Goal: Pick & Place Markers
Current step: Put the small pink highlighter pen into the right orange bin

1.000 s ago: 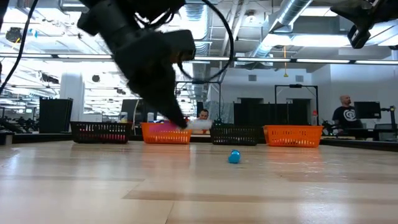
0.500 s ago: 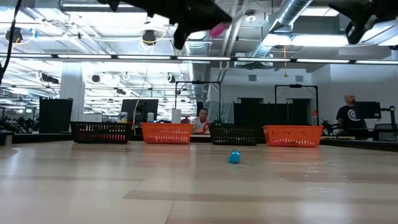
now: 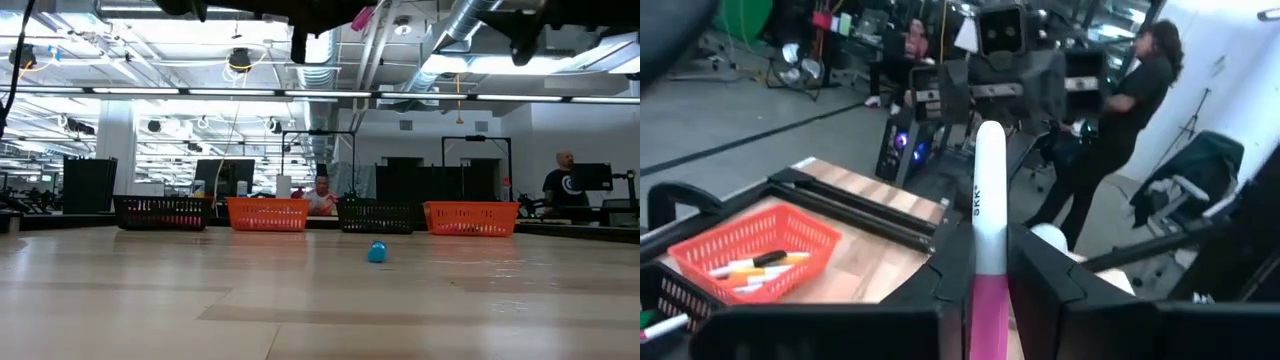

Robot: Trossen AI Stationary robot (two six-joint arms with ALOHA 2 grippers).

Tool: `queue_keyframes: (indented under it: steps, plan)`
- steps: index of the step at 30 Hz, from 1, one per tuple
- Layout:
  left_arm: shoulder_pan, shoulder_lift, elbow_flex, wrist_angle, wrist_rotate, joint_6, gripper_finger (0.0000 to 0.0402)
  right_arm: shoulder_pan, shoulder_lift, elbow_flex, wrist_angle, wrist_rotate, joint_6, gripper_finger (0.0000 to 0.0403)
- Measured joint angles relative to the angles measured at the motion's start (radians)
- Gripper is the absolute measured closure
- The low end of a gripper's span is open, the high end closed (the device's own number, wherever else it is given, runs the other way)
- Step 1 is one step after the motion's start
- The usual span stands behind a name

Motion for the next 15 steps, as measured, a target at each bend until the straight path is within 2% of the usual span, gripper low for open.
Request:
queue_keyframes:
  steps: [5,15]
  plan:
    - [0.02,0.0,0.0,0.046,0.0,0.0,0.0359,0.053,0.123,0.0,0.163,0.0,-0.005,0.0169]
    - [0.03,0.0,0.0,0.079,0.001,0.0,0.0358,0.11,0.398,0.0,0.501,0.025,-0.03,0.017]
